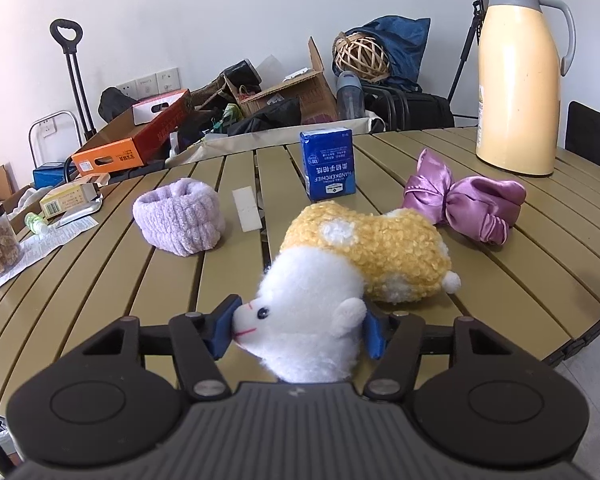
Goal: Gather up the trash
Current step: 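Carry the plush lamb and foam ball down over the black bin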
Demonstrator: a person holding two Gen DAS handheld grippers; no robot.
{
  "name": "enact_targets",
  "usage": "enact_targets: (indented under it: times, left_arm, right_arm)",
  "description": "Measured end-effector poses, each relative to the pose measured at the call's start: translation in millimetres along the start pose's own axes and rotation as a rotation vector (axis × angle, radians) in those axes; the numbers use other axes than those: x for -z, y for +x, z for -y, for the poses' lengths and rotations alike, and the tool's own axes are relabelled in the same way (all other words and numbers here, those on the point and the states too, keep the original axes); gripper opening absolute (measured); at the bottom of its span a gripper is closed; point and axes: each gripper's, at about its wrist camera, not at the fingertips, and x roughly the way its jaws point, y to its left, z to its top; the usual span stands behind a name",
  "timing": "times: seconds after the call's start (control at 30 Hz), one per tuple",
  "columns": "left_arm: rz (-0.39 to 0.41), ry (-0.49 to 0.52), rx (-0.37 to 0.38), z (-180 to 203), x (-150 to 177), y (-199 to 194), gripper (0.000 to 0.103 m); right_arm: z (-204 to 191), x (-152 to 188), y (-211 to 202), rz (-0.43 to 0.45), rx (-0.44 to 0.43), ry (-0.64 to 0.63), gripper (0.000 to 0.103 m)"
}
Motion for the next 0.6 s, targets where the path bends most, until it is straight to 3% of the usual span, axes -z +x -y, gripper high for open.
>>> enact_targets:
  times: [0.4,0.6]
  left_arm:
    - [0.116,-0.046,-0.022,-11,-4,-48,0.062]
    - [0.155,-0.058,0.000,-12,11,-83,0.062]
  right_arm:
    - [-10,2,-9,0.008,-0.022,-0.022,0.035]
    - [-20,13,-23,-0.004,-0.048,-0.038,0.035]
